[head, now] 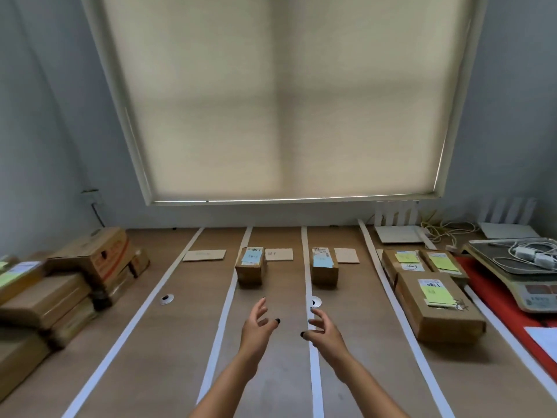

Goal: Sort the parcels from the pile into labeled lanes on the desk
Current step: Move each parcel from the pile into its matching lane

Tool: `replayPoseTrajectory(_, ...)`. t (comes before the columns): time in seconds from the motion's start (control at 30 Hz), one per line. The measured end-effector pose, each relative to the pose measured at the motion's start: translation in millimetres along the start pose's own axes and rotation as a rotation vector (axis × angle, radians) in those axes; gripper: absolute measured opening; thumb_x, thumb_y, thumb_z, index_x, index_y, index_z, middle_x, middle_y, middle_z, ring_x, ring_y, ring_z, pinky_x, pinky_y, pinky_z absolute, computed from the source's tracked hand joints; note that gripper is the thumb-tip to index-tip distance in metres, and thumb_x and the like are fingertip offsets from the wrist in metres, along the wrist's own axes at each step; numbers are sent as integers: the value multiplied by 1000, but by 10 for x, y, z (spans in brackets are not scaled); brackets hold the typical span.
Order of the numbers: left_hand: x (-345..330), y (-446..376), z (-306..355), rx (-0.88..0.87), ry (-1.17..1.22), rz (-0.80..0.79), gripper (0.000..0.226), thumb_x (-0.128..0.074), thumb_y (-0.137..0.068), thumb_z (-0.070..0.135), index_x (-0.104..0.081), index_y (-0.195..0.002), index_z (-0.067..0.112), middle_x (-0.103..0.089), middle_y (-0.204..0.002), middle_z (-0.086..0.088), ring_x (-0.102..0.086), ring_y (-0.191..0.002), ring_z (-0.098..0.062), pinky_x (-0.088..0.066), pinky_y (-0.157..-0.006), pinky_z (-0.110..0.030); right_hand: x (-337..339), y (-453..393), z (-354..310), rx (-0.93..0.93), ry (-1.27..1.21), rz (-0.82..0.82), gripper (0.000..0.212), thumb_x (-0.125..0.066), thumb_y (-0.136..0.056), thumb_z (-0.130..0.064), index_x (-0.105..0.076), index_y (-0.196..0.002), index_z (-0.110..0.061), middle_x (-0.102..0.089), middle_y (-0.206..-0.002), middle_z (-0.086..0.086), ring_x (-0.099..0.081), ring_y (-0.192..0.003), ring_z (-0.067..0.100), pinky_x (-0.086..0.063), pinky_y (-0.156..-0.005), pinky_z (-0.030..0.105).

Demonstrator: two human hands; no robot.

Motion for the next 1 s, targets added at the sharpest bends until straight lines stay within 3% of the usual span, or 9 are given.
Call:
replayPoseTrajectory(0.13, 514, -28, -172, 17, 18, 40, 55, -52, -92, 4, -35, -142, 23, -38, -145, -9, -41, -129, -26, -38, -106, -41, -554, -37, -52, 0, 13, -48, 60, -61, -85, -4, -38, -137, -22, -42, -136, 10, -50, -113, 23, -46, -78, 22)
replayPoseTrajectory(0.23, 912, -158, -305, 10, 47, 46, 56, -52, -92, 3, -36, -142, 21, -39, -145, -9, -41, -129, -27, -38, -105, -40, -1016, -94, -129, 15, 47, -65, 60, -60, -85, -5, -36, -138, -23, -39, -139, 8, -47, -114, 21, -45, -71, 15)
replayPoseTrajectory(0.47, 1942, -529, -463, -12, 12, -12, 56, -51, -92, 3, -35, -142, 23, -38, -145, -8, -41, -130, -27, -37, -104, -39, -2008, -374, -309, 8, 49, 34, 61, -64, -84, -8, -38, -136, -23, -39, -139, 9, -46, -112, 20, -46, -85, 27)
replayPoseTrajectory(0.57, 2581, -670, -535, -21, -19, -25, 56, -50, -91, 2, -36, -141, 24, -39, -144, -7, -41, -129, -26, -39, -101, -36, -2514, -476, -422, -1, 41, 47, 61, -65, -84, -10, -37, -137, -21, -41, -137, 10, -49, -103, 16, -46, -82, 26)
replayPoseTrajectory(0.73, 3432, -814, -740, 1, -31, -26, 57, -52, -90, 2, -38, -141, 23, -43, -140, -5, -48, -122, -24, -39, -94, -31, -3296, -543, -521, 4, 32, -48, 59, -63, -84, -7, -38, -136, -20, -42, -134, 10, -51, -102, 19, -43, -73, 23)
replayPoseTrajectory(1.0, 4074, -918, -948, 29, 8, 44, 57, -53, -87, 0, -41, -137, 25, -44, -138, -8, -46, -124, -26, -41, -104, -41, -4064, -805, -746, 51, 44, -135, 56, -62, -86, -9, -39, -136, -20, -43, -130, 8, -50, -107, 20, -43, -86, 29)
Point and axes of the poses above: each hand's wrist, its own y-axis away from the middle knuckle, its own x-axis out of the back of the hand, z = x × y, the point moved 4 cm from there along -y, towards the middle knuckle
